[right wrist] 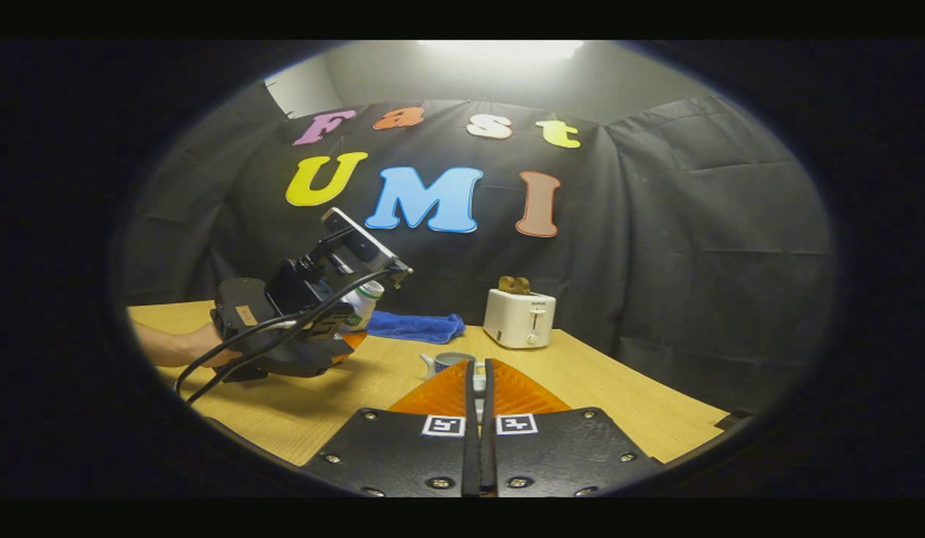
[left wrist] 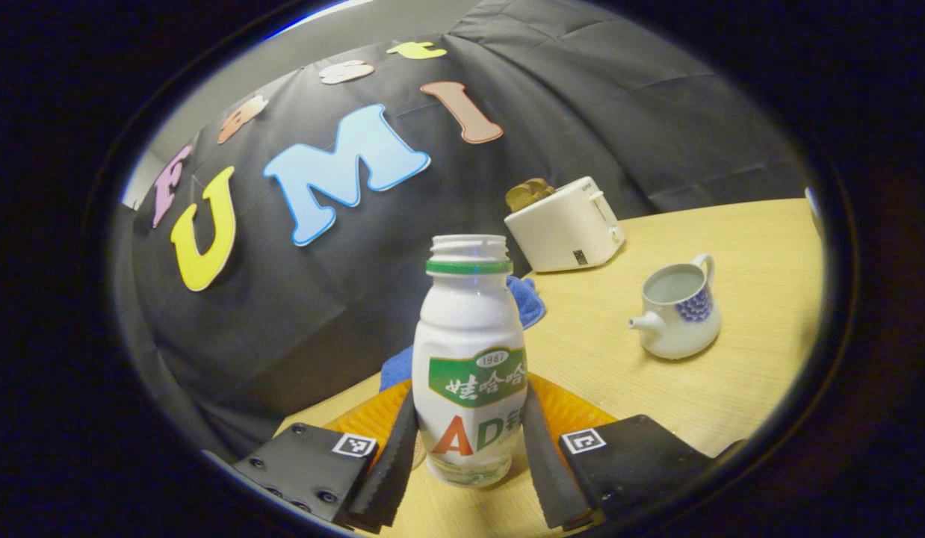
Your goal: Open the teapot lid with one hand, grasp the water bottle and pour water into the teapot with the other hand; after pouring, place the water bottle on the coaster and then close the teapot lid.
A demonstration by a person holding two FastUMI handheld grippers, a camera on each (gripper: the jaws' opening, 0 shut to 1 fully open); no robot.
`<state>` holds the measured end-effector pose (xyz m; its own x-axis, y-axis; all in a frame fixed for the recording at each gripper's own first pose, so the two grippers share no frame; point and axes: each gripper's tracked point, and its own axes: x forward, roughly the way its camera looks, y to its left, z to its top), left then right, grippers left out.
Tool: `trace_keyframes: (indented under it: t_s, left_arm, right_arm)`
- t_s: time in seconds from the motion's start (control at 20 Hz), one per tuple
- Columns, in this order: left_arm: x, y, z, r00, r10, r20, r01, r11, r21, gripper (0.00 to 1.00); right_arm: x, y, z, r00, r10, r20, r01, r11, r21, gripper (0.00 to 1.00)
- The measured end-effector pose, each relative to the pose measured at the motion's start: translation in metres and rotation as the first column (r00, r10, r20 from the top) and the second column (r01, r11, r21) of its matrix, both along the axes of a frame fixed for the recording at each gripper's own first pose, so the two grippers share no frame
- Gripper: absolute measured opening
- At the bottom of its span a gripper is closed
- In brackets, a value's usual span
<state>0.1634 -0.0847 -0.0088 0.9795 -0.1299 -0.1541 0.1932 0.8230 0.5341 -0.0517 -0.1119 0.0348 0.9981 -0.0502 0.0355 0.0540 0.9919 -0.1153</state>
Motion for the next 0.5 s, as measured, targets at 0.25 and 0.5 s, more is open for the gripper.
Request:
trace_keyframes:
  t_s: [0.25, 0.5]
  left_arm:
    - [0.005, -0.018, -0.006, 0.997, -0.071, -0.015, 0.072, 0.989, 0.125, 0.81]
    - [0.009, -0.033, -0.008, 0.994, -0.111, -0.005, 0.108, 0.957, 0.271, 0.77]
  right_arm:
    - [-0.011, -0.002, -0.008, 1.000, 0.015, -0.013, -0.015, 1.000, 0.000, 0.00]
    - [-0.016, -0.008, -0.012, 1.000, 0.008, -0.017, -0.009, 1.000, -0.005, 0.01]
